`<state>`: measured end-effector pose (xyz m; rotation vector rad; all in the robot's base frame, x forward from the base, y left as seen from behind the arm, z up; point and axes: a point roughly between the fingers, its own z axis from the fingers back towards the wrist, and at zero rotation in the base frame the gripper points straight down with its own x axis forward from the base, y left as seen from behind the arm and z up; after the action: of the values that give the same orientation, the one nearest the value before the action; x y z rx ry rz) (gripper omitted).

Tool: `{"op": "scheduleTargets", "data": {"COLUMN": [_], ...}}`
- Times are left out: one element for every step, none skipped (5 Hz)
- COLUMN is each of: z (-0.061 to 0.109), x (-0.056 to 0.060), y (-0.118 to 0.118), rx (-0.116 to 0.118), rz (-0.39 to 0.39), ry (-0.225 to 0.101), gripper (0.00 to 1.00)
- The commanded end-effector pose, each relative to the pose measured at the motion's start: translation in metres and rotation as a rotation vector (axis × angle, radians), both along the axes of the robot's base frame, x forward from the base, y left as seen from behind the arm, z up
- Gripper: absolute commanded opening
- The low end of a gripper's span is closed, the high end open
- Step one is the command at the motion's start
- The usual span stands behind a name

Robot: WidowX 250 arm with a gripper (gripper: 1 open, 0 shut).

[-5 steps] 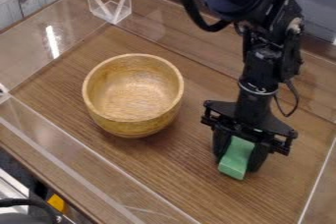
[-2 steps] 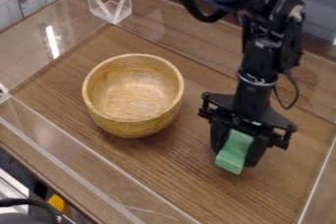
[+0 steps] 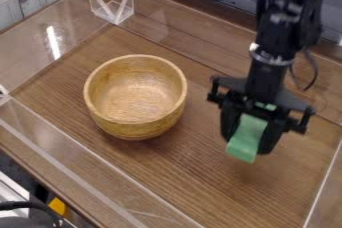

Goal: Put the green block in the brown bowl

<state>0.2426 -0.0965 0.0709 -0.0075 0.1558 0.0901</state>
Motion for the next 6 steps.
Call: {"op": "scheduleTargets", "data": {"z": [0.048, 0.071, 0.07, 0.065, 0.066, 0.064], "x": [-0.002, -0.012, -0.015, -0.015, -0.013, -0.021], "y": [0.018, 0.052, 0.075, 0.085, 0.108, 0.122], "rx": [-0.024, -0.031, -0.022, -0.005, 0.01, 0.02], "rz": [-0.013, -0.008, 0.027, 0.041, 0.084, 0.203], "ry": [-0.1, -0.123, -0.136, -0.144, -0.137, -0.138], "gripper": [0.0, 0.0, 0.0, 0.0, 0.0, 0.0]}}
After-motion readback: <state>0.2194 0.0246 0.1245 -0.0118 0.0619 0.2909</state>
